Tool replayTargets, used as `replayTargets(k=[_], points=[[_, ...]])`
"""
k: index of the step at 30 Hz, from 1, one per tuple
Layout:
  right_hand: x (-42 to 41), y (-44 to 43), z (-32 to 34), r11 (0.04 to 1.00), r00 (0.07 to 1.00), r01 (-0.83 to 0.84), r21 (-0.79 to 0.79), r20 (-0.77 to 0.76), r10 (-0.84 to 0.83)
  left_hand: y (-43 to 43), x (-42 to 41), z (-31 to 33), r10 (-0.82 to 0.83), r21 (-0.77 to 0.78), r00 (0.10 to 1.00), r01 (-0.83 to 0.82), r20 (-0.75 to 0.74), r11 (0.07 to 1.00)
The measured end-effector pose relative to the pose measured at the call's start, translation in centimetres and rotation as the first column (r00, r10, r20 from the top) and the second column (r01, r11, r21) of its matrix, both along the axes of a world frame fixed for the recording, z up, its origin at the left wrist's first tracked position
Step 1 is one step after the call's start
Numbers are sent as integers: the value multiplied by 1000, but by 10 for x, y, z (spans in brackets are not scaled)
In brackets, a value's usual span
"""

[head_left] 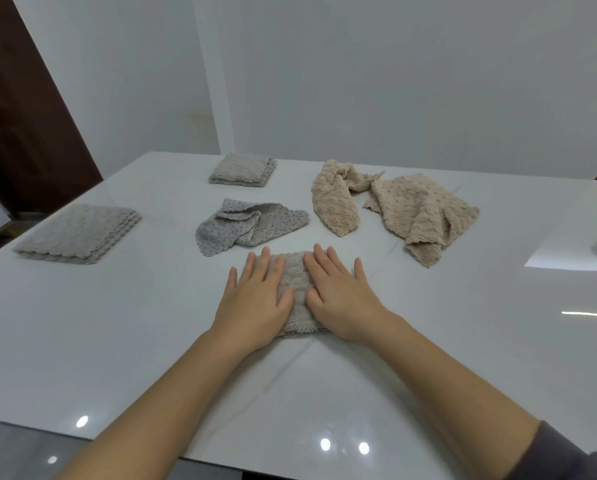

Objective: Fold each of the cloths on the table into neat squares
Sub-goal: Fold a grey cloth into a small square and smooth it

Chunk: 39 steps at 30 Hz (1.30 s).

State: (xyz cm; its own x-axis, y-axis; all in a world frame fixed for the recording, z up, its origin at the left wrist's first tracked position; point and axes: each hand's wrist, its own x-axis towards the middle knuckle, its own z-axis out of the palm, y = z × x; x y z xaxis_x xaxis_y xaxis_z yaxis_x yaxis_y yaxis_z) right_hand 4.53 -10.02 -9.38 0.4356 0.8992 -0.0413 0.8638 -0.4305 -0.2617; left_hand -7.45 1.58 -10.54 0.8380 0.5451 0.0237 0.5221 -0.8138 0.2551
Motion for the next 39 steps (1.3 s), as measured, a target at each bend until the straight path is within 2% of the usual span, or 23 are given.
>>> replayTargets(k=[5, 12, 20, 28, 39], points=[[-3, -2, 11, 997, 999, -5, 83, 40, 2, 1, -5, 12, 29, 47, 989, -36, 142, 998], [-2, 9, -11, 999, 996, -37, -17, 76, 39, -4, 11, -10, -17, 38, 1000, 17, -1, 999], [3, 12, -11, 996, 994, -55, -71, 90, 61, -1, 15, -10, -23, 36, 998, 25, -53, 999], [0, 10, -22, 1000, 997, 9, 15, 73, -10, -5, 11, -15, 5, 39, 1000, -6, 25, 999], [1, 10, -25, 999, 998, 32, 26, 58, -33, -4, 11, -15, 5, 27, 1000, -6, 9, 1000]])
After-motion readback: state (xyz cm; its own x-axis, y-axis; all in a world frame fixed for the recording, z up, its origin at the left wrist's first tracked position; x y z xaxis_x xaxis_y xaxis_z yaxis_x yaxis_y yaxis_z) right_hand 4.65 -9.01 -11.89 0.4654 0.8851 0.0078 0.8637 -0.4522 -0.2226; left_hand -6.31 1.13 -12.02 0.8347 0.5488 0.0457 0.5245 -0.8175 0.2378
